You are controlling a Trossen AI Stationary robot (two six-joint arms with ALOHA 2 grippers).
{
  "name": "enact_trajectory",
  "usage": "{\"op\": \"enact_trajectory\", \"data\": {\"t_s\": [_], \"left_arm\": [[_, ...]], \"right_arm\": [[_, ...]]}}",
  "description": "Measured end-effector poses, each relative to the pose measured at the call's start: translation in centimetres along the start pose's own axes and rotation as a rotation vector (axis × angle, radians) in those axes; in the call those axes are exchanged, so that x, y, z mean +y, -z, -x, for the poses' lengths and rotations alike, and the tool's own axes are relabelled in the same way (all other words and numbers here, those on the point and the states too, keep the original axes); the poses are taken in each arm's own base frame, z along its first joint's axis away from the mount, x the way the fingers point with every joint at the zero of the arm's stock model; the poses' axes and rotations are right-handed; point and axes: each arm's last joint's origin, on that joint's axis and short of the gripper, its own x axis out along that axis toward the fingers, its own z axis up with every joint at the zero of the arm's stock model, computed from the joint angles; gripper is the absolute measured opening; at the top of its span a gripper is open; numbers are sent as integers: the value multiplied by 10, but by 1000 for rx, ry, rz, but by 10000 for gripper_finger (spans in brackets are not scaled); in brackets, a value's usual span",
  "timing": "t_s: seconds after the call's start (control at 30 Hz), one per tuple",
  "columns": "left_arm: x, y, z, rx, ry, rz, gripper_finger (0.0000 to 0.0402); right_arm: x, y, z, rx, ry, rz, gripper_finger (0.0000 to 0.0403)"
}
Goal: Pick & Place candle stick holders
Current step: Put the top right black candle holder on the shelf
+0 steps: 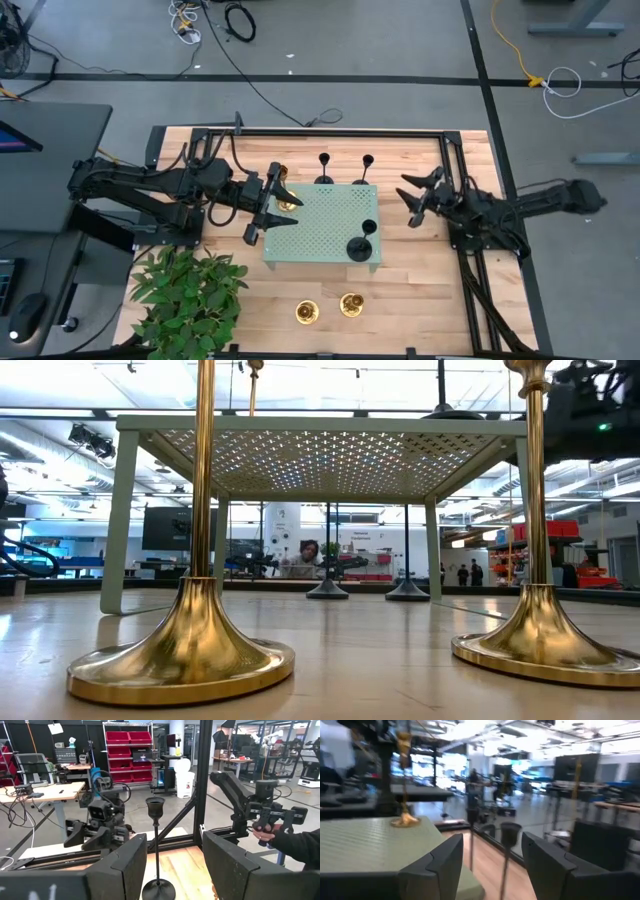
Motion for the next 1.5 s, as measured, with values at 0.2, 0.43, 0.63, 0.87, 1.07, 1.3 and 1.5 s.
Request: {"op": "enact_trajectory", "data": {"t_s": [0.2, 0.43, 0.63, 0.87, 1.07, 1.3, 1.5], "left_arm": [[0, 0, 0, 1, 0, 0, 194], [0, 0, 0, 2, 0, 0, 194], [0, 0, 0, 3, 0, -1, 194], [0, 0, 0, 2, 0, -2, 194], [0, 0, 0, 1, -2, -23, 194], [0, 0, 0, 1, -2, -22, 194], [0, 1, 0, 6, -2, -21, 194]], "right_arm": [[-24, 11, -11, 61, -45, -54, 201], [-51, 11, -15, 36, -166, -97, 201], [-72, 18, -14, 102, -133, -159, 201], [-81, 22, -18, 103, -159, -178, 201], [-90, 32, -26, 169, -109, -208, 201], [-98, 30, -51, 172, -180, -233, 201], [-102, 36, -68, 226, -244, -286, 201]]}}
